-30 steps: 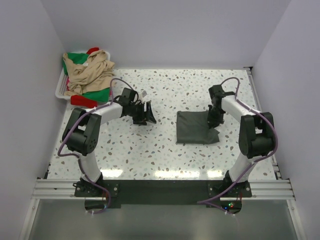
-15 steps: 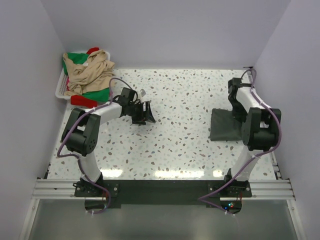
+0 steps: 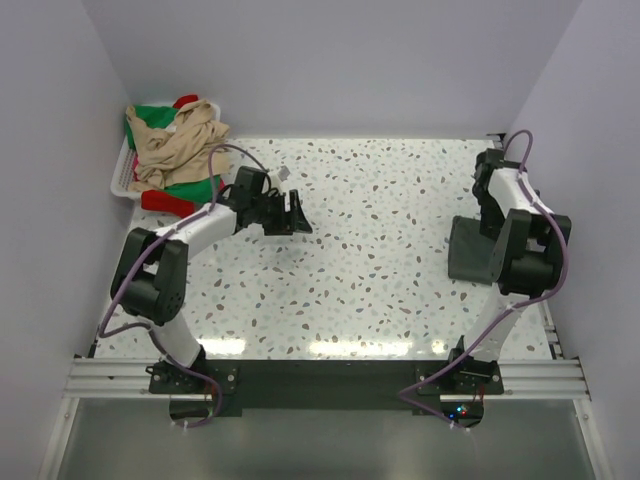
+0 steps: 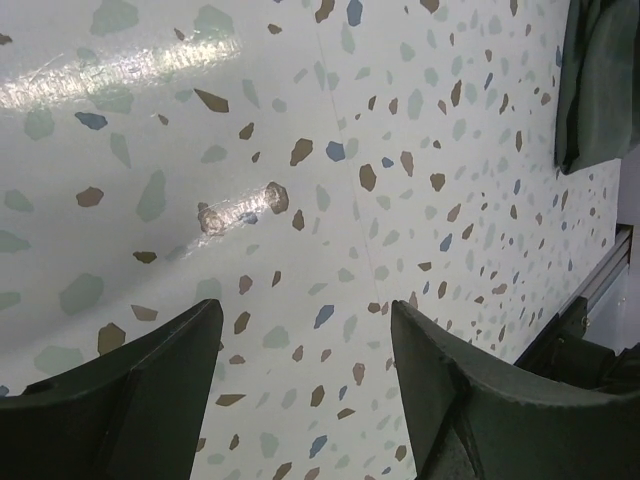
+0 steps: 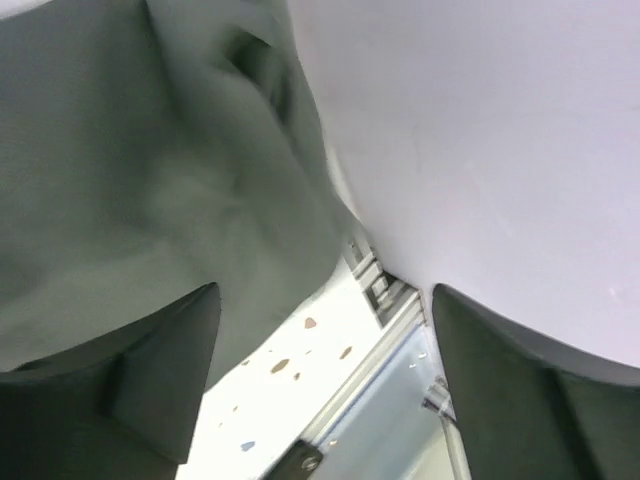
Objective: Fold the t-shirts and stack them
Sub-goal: Neatly place the folded tshirt to the corner, then reset both grippers
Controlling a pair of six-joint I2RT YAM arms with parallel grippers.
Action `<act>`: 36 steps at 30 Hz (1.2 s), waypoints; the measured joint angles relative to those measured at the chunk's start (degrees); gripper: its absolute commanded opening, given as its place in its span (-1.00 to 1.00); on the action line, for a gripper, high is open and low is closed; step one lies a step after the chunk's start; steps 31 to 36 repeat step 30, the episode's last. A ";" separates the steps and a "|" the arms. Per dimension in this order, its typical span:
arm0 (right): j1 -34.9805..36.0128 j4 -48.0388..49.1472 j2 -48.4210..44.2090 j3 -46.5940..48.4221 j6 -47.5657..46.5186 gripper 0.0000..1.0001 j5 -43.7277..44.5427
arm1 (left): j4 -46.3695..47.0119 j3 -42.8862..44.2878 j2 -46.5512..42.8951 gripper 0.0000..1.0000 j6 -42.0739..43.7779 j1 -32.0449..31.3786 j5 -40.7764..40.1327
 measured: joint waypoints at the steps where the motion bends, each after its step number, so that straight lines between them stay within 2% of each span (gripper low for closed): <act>1: -0.02 -0.17 -0.02 0.37 0.09 0.98 0.31 | 0.13 -0.02 -0.48 0.46 0.02 0.00 -0.11; 8: 0.63 -0.31 -4.50 1.20 1.57 0.98 -1.03 | 0.83 -2.01 -5.14 0.47 0.20 0.00 -3.17; 12: 4.79 1.42 -14.58 -1.11 3.10 0.98 -7.80 | 1.55 -4.68 -10.27 0.47 0.20 0.00 -6.34; 16: 14.19 6.36 -26.64 -7.93 6.62 0.97 -21.90 | 1.64 -7.82 -17.55 0.47 0.17 0.00 -10.23; 20: 18.71 21.38 -36.87 -23.28 14.95 0.98 -42.64 | 1.77 -10.16 -24.41 0.50 0.13 0.00 -15.58; 23: 20.81 30.51 -40.41 -34.05 21.90 0.97 -51.71 | 1.42 -11.34 -28.11 0.51 0.13 0.00 -19.17; 25: 22.43 33.09 -40.19 -37.11 24.68 0.98 -55.43 | 1.01 -11.69 -29.59 0.51 0.13 0.00 -21.09; 29: 23.91 34.34 -39.71 -36.11 25.59 0.98 -58.84 | -0.15 -12.28 -30.99 0.50 0.15 0.00 -23.91; 36: 23.96 34.36 -39.71 -35.28 25.40 0.98 -58.82 | -0.37 -12.41 -31.19 0.50 0.13 0.00 -24.39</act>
